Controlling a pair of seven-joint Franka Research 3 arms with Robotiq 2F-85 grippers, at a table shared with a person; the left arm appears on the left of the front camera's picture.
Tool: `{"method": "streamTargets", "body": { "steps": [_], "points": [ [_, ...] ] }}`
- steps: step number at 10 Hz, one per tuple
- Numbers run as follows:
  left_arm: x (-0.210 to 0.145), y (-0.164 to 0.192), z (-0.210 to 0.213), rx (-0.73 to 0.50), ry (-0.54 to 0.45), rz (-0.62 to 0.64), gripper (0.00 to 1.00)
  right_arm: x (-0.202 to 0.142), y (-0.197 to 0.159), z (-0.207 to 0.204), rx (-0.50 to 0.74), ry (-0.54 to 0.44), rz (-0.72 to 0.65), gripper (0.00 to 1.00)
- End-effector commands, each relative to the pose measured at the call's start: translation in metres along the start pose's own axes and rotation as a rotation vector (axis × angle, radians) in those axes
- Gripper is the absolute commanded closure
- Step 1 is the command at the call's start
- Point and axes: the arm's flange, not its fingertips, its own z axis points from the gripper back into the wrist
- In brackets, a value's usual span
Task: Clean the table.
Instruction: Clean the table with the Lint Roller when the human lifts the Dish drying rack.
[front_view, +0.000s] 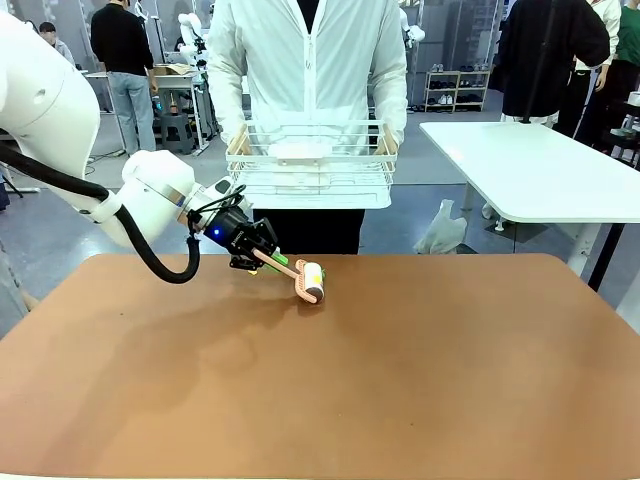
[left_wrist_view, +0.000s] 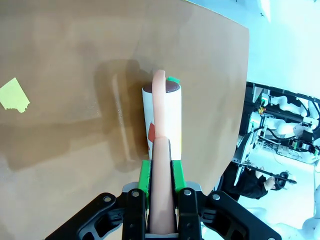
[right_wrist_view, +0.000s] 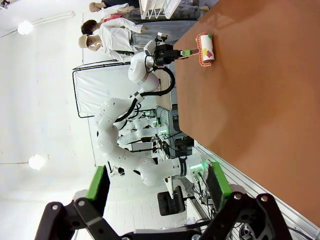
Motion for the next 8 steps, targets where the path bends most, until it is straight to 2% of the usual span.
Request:
{"method": "streamTargets", "body": {
  "steps": [1,3,4,6,8],
  "points": [
    [-0.031,0.001,-0.008,0.012,0.099,0.003,0.79,0.0,0.003,0.0,-0.007,-0.003,-0.003,0.0],
    [-0.039,-0.03,0.037,-0.01,0.037,-0.055,0.79,0.0,0.003,0.0,-0.007,-0.003,-0.003,0.0],
    [-0.045,-0.038,0.061,0.004,0.065,-0.058,0.79,0.0,0.003,0.0,-0.007,-0.003,-0.003,0.0],
    [-0.041,-0.047,0.106,-0.015,0.019,-0.052,0.79,0.0,0.003,0.0,-0.007,-0.003,-0.003,0.0],
    [-0.043,-0.039,0.149,0.04,0.066,-0.033,0.79,0.0,0.003,0.0,-0.007,-0.003,-0.003,0.0]
  ]
}}
